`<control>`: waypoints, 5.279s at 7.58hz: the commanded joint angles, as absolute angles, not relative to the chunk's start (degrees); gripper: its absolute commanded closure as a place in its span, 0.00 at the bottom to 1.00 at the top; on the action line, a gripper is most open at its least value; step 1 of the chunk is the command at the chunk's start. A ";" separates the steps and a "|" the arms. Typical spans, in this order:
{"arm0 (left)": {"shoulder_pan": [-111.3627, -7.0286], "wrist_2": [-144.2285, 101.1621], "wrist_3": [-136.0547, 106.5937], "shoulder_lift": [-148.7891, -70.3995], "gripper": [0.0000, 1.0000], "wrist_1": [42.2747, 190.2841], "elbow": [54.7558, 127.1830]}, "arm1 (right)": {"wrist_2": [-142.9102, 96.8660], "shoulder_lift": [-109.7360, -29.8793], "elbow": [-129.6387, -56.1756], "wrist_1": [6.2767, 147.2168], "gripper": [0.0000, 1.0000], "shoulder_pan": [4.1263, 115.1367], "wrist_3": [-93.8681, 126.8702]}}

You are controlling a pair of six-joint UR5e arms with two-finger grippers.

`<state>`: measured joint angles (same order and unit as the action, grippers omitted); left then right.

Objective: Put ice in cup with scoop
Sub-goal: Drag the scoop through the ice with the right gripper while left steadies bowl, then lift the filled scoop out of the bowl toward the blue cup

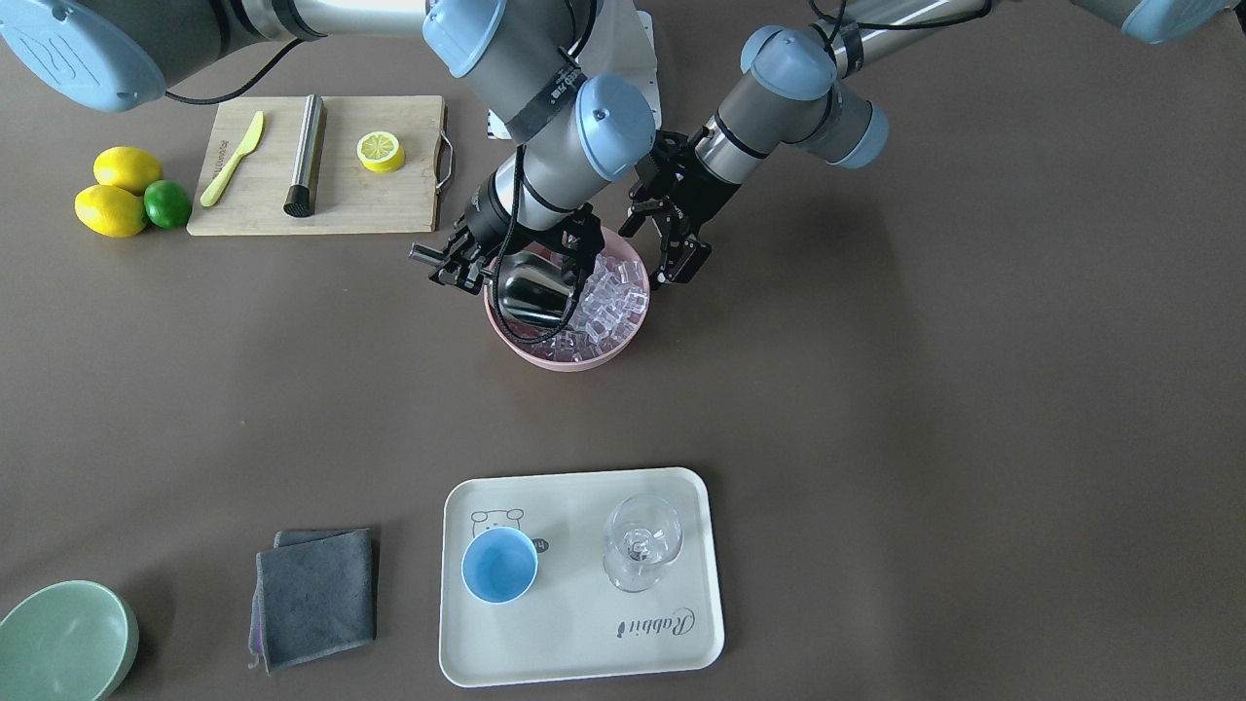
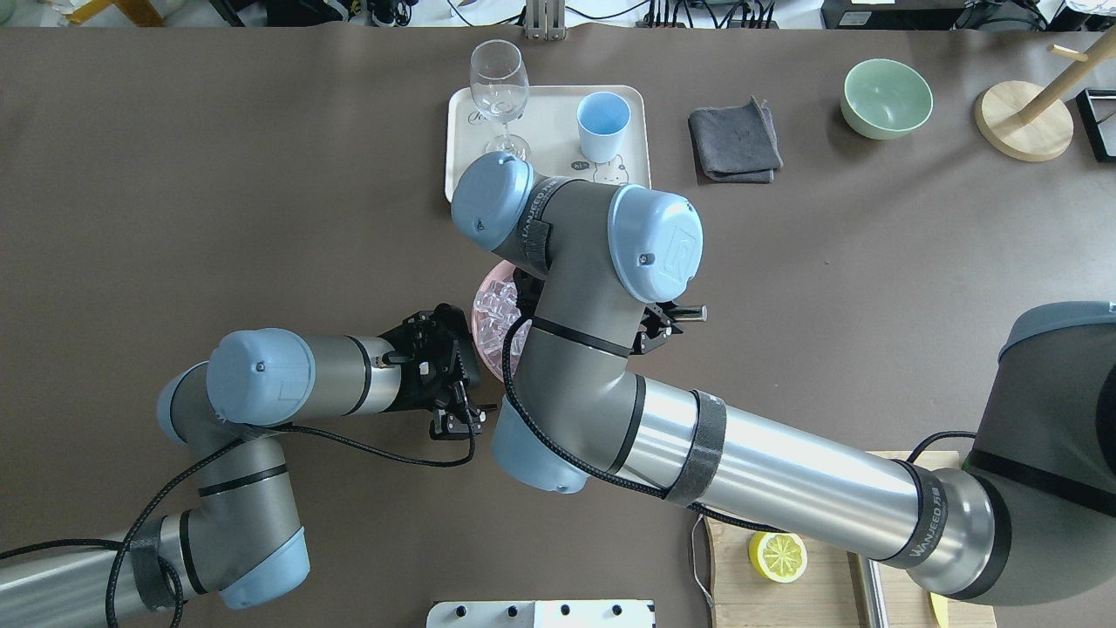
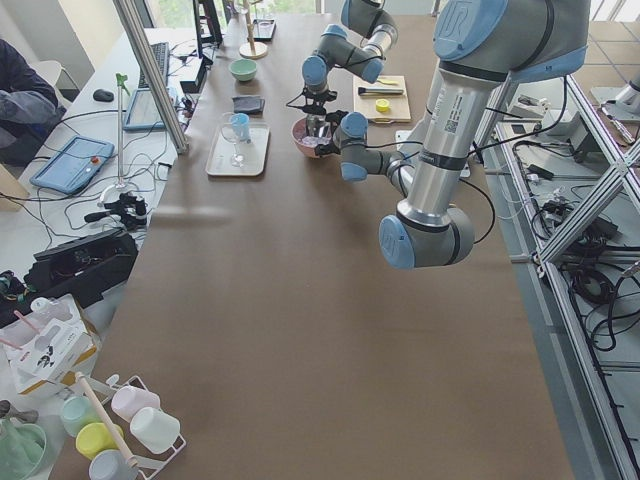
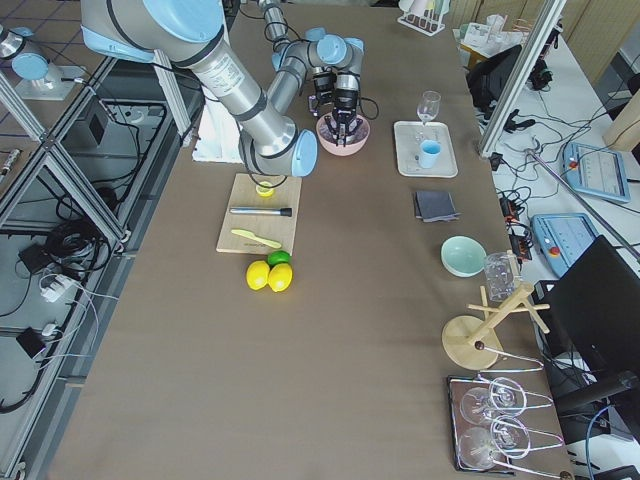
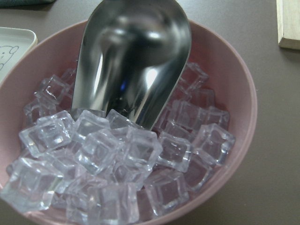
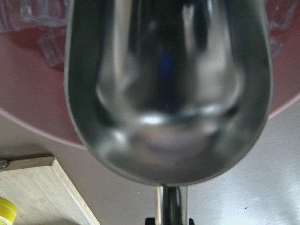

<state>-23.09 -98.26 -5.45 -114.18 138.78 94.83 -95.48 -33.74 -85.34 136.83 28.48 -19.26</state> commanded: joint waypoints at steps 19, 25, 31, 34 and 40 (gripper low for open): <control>-29.53 -98.17 -5.45 -117.86 0.03 138.69 87.63 | -98.88 -54.65 -107.20 106.01 1.00 27.16 2.37; -29.53 -98.17 -5.45 -117.86 0.03 138.60 87.54 | -97.91 -68.35 -119.07 90.65 1.00 26.98 4.83; -29.53 -98.09 -5.45 -118.12 0.03 138.69 87.54 | -103.48 -68.92 -117.69 88.54 1.00 34.77 11.08; -29.53 -98.17 -5.45 -118.12 0.03 138.69 87.54 | -111.67 -56.91 -108.58 101.38 1.00 43.56 11.07; -38.54 -109.79 -5.27 -113.84 0.03 139.65 88.86 | -123.47 -37.30 -87.59 127.77 1.00 51.33 10.46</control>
<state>-33.16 -101.30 -5.40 -116.50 139.13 88.47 -121.05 -43.73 -96.13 121.73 50.67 11.04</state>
